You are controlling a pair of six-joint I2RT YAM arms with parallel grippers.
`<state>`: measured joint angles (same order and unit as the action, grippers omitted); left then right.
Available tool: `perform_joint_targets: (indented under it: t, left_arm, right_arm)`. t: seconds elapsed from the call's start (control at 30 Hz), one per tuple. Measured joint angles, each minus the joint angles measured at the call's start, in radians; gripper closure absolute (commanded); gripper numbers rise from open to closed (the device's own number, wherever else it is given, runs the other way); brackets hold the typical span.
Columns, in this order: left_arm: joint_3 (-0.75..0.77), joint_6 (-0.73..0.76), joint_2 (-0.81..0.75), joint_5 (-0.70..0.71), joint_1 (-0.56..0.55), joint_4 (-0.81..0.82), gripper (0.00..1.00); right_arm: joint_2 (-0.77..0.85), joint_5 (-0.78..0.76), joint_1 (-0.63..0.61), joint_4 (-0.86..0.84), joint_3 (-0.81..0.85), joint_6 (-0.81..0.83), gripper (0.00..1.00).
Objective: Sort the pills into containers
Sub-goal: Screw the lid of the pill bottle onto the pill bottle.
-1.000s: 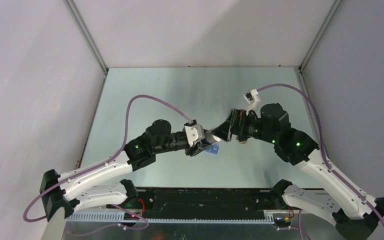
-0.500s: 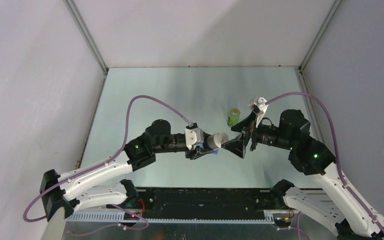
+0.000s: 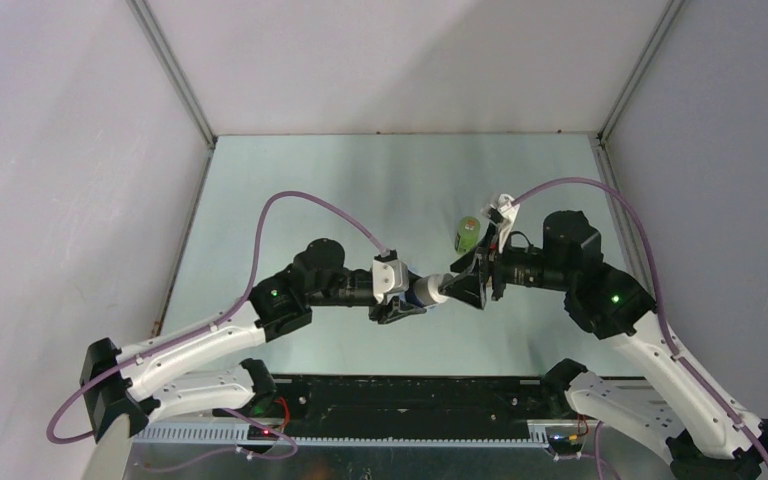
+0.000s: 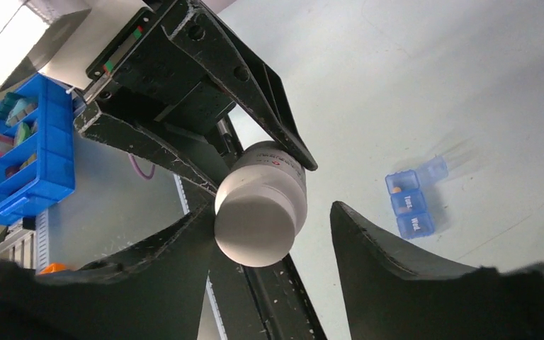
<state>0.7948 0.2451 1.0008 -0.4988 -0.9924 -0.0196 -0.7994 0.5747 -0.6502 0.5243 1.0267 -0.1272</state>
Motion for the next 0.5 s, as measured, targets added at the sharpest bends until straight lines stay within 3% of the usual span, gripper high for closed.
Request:
perform_joint_targets:
  t: [0.17,0.3,0.37,0.43,0.47,0.5]
  left_arm:
    - [0.0,-0.003,0.0,0.05,0.003,-0.001,1.0]
    - [0.0,-0.021,0.0,0.085,0.007,0.01,1.0]
    - [0.0,-0.031,-0.001,0.103,0.008,0.014,1.0]
    - [0.0,-0.035,-0.001,0.116,0.009,0.014,1.0]
    - [0.0,-0.034,-0.001,0.124,0.009,0.014,1.0]
    - [0.0,-0.034,-0.001,0.132,0.009,0.014,1.0]
  right_arm:
    - [-0.032,-0.004,0.0,-0.015,0.0,-0.088,0.68]
    - [-0.037,-0.102,-0.005,-0.039,-0.003,-0.255,0.79]
    - [-0.033,-0.161,-0.016,-0.053,-0.011,-0.356,0.74]
    - [-0.025,-0.225,-0.028,-0.078,-0.029,-0.472,0.47]
    - [-0.019,-0.261,-0.034,-0.097,-0.042,-0.538,0.24]
    - [-0.016,-0.283,-0.036,-0.107,-0.052,-0.586,0.15]
